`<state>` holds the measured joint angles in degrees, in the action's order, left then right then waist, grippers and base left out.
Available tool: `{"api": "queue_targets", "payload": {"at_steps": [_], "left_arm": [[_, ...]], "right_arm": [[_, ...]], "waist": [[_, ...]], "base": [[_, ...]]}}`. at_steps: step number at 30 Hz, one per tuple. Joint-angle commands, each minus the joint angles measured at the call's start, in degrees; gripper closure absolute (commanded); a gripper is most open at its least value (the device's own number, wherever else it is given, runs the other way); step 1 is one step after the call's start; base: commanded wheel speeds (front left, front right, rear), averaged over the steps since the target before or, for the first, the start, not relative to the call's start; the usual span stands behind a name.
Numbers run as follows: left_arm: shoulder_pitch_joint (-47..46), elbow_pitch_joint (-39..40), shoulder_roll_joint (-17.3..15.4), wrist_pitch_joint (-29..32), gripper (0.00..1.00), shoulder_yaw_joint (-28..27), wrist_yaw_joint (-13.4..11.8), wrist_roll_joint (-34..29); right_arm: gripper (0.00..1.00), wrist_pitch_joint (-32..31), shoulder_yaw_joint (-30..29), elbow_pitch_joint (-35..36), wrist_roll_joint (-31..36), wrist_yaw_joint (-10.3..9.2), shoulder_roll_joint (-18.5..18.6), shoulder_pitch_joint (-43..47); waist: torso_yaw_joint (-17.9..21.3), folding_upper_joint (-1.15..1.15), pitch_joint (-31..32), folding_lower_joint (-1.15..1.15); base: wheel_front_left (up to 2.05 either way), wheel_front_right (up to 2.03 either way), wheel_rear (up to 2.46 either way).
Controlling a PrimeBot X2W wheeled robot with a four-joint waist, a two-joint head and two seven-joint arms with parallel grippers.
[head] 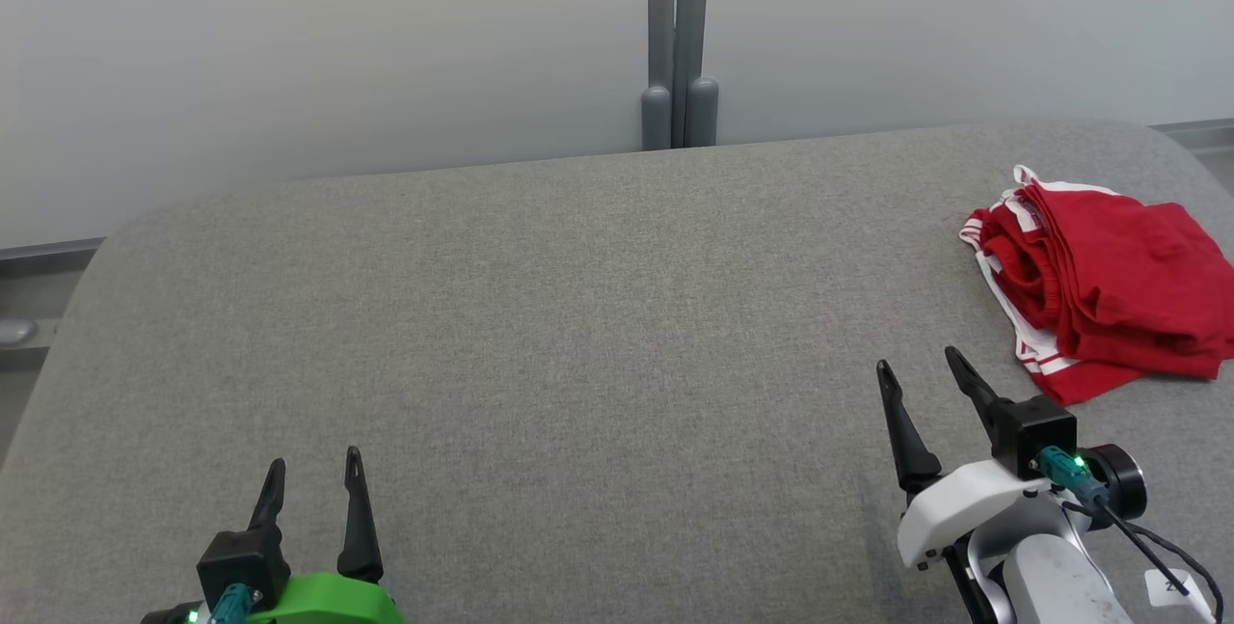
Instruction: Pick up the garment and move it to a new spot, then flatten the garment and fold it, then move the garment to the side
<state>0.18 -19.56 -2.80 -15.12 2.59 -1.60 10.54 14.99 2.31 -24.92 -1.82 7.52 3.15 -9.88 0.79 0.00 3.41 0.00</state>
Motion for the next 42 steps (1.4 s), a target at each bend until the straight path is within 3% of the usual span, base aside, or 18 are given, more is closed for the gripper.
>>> {"api": "queue_targets", "payload": {"at_steps": [1,42], "left_arm": [[-0.1,0.0,-0.2,0.0,0.0,-0.2,-0.4,-0.2],[-1.6,1.0,-0.1,0.0,0.0,-0.9,0.7,0.1]], "right_arm": [[0.0,0.2,-0.2,0.4,0.6,-0.08,0.0,0.4],[0.0,0.1,1.0,1.4,-0.7,-0.01,-0.2,-1.1]], "waist": [[0.1,0.0,0.0,0.0],[0.2,0.0,-1.6,0.0]], "base": [[0.0,0.0,0.0],[0.0,0.0,0.0]]}}
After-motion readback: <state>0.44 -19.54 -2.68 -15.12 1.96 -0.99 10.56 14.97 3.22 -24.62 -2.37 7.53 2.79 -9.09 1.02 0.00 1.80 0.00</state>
